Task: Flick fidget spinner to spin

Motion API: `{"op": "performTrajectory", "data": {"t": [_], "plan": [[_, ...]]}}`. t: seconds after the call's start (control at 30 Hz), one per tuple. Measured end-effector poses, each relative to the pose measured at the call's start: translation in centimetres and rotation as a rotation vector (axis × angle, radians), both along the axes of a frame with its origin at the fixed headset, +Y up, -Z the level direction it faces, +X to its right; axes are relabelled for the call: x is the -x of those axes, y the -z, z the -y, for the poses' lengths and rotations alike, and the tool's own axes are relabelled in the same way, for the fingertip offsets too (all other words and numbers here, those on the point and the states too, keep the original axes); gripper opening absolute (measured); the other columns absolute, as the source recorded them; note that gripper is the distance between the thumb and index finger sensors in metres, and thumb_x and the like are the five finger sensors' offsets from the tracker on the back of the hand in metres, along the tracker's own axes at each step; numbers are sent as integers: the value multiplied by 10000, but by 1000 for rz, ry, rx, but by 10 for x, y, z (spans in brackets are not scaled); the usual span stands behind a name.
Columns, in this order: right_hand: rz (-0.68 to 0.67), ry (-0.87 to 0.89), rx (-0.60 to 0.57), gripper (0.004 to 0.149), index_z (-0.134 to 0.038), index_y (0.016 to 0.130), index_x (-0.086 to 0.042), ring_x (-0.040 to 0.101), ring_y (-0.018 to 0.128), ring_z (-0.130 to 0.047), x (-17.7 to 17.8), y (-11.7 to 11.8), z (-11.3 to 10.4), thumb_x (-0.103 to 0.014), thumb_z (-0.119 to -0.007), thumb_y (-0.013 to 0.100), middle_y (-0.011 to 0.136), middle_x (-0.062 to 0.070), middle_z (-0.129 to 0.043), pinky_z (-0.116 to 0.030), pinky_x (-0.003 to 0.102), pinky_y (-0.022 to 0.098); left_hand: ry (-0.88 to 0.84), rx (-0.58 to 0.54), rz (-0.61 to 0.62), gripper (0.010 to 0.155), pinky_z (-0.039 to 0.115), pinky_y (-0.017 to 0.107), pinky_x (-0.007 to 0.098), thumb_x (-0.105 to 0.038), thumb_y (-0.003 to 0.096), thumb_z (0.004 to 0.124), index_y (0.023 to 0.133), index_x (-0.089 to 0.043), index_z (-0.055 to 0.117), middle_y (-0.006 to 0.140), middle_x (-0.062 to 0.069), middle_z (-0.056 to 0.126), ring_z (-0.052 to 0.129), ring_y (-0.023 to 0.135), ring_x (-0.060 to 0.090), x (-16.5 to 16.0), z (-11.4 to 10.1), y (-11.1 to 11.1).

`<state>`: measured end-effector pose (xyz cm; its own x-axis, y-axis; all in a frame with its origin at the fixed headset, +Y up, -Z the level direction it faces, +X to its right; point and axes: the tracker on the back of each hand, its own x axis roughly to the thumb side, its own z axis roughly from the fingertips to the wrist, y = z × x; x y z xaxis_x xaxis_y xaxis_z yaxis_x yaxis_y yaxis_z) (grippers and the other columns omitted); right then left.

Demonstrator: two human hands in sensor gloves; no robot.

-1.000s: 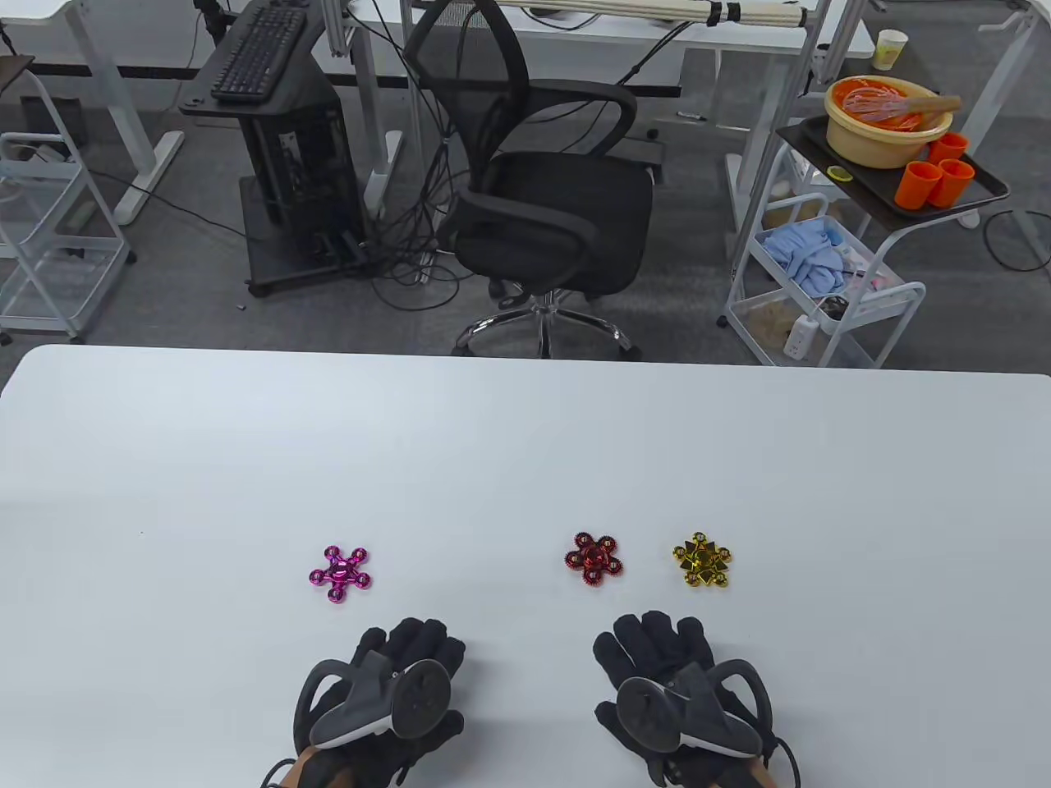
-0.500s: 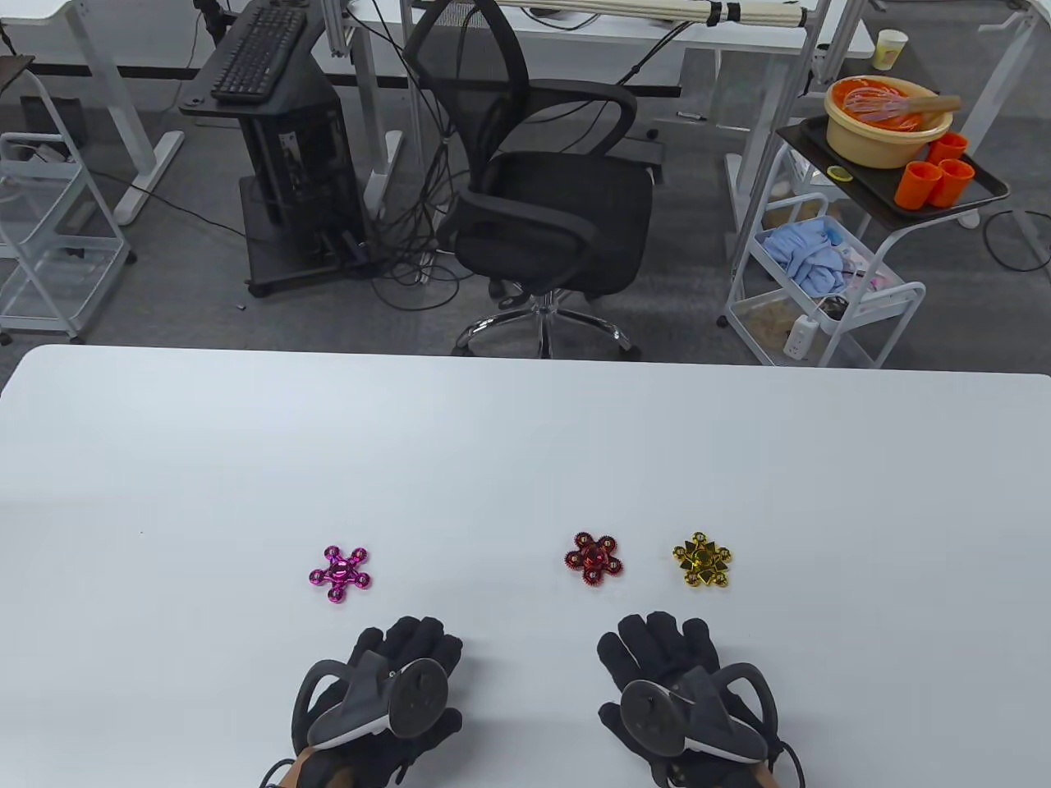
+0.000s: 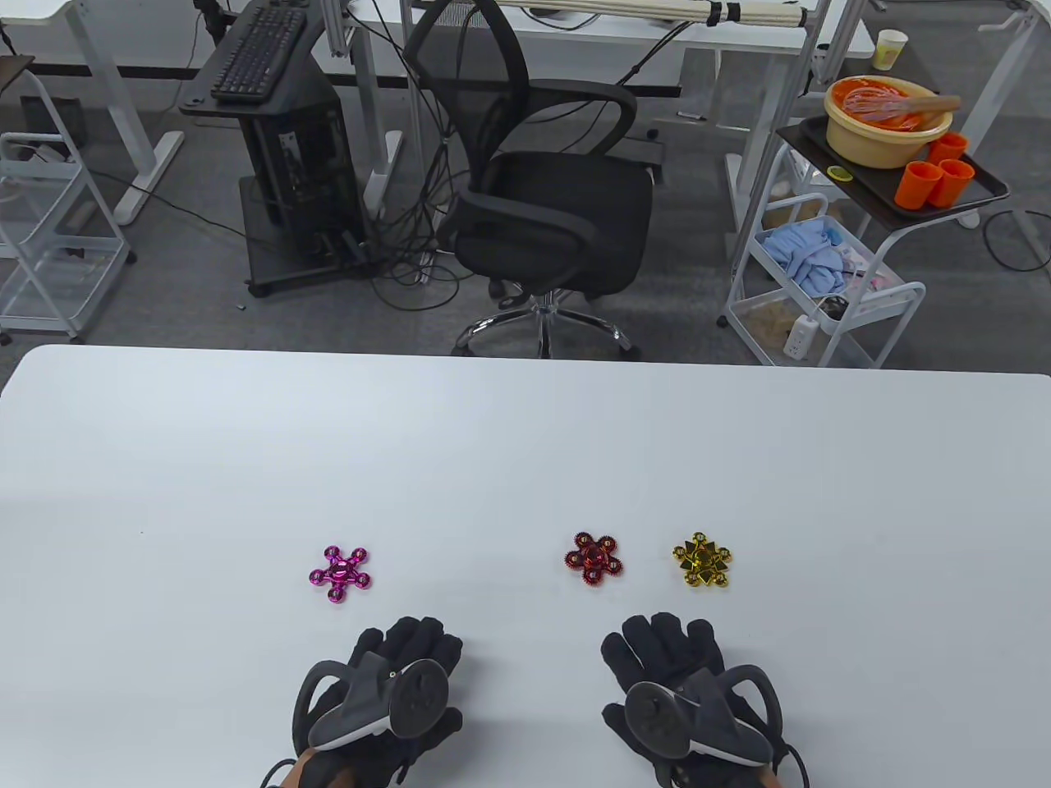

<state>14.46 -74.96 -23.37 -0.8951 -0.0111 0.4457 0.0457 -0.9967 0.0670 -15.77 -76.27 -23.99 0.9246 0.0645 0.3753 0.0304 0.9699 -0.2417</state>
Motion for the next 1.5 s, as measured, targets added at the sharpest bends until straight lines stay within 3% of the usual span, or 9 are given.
{"op": "performTrajectory", "data": {"t": [0.37,0.63,0.77,0.9,1.17,1.33,1.5], "plan": [[6,-5,6,695,-358,1031,-239,500,1014,-319,-1,0,-1,-586,-548,460,1133,145,-323,-255,708,724,2,2,-2,759,349,763,627,-621,378,589,1001,-268,334,1143,59,295,369,1091,332,1,-1,0],[0,-7,22,693,-357,1031,-238,499,1015,-316,0,0,0,-584,-547,461,1132,145,-325,-255,708,724,-55,-7,-110,797,310,771,638,-616,375,637,1006,-279,286,1148,56,221,298,1102,333,26,-13,12],[-1,-19,35,692,-355,1031,-239,498,1014,-320,1,0,1,-583,-547,462,1133,145,-322,-254,707,725,-74,-17,-206,828,303,776,650,-606,378,677,1008,-286,245,1148,52,159,255,1109,332,47,-24,29],[-1,-26,51,691,-354,1031,-238,497,1015,-317,0,1,3,-581,-547,463,1133,146,-321,-253,707,725,-127,65,-282,855,317,775,674,-585,381,735,1007,-319,216,1143,53,92,225,1112,350,68,-30,57],[-1,-32,67,689,-356,1031,-236,498,1015,-318,0,2,4,-578,-547,465,1133,147,-322,-253,707,725,-33,196,-465,884,404,776,640,-556,359,814,1003,-323,254,1135,82,94,311,1095,421,104,-2,116],[-6,-39,75,688,-356,1031,-236,497,1015,-318,1,2,5,-577,-548,465,1133,145,-322,-254,707,725,11,195,-480,889,503,759,616,-564,341,834,1001,-311,295,1140,114,173,455,1070,446,101,8,131],[-5,-38,84,687,-358,1031,-235,497,1014,-320,1,3,5,-576,-549,465,1132,146,-323,-255,706,725,123,219,-460,876,519,765,600,-522,359,857,1003,-300,305,1138,113,159,465,1073,429,93,8,137]]}}
